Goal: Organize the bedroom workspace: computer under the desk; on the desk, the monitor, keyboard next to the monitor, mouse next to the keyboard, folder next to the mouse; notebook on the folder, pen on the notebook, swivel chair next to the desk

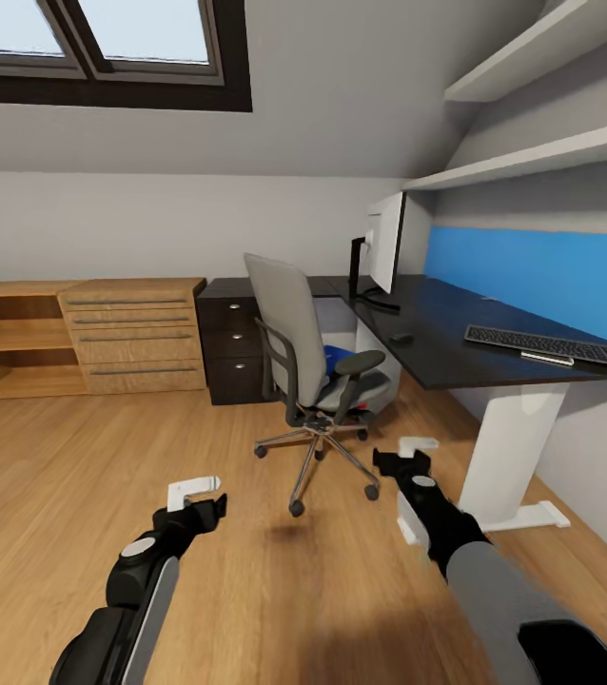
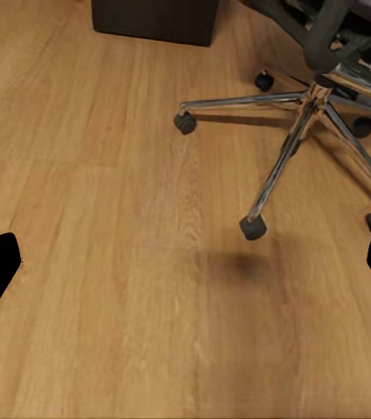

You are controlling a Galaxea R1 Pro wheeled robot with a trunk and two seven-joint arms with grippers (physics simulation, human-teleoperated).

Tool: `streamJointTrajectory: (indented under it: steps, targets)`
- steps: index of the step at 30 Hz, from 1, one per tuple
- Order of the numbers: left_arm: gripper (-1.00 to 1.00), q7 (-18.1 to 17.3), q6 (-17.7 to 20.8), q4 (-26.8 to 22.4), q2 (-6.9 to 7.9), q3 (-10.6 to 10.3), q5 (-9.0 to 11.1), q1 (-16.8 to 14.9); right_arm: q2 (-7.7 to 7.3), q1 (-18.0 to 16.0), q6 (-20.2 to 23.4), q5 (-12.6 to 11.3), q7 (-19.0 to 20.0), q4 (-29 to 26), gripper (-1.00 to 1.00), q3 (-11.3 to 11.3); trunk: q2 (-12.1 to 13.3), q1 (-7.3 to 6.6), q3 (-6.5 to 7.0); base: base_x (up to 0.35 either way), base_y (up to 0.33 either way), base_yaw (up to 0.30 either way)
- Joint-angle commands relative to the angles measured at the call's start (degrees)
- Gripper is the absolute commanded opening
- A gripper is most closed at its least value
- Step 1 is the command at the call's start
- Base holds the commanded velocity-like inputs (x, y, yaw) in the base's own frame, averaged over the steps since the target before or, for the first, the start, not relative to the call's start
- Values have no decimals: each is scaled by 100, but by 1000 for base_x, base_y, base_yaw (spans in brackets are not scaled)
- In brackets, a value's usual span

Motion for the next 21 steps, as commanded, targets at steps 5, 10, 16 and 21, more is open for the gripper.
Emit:
streamJointTrajectory:
  steps: [5,10,16,21]
  targets:
    - [100,27,23,-89,4,130,70,2,-55,-549,-1423,-114,-71,1368,100,-5,-3,-1,-7,0,0,0]
    - [100,-19,9,-124,4,168,84,86,-88,-703,-2063,-395,-141,1855,100,-138,-3,-1,-7,0,0,0]
    - [100,-473,-90,-354,9,181,83,613,-109,-738,-2206,-463,-138,1976,100,-154,-3,-1,-7,0,0,0]
    - [100,-807,-194,-537,28,181,80,786,-113,-739,-2245,-452,-132,1993,100,-150,-3,-1,-7,0,0,0]
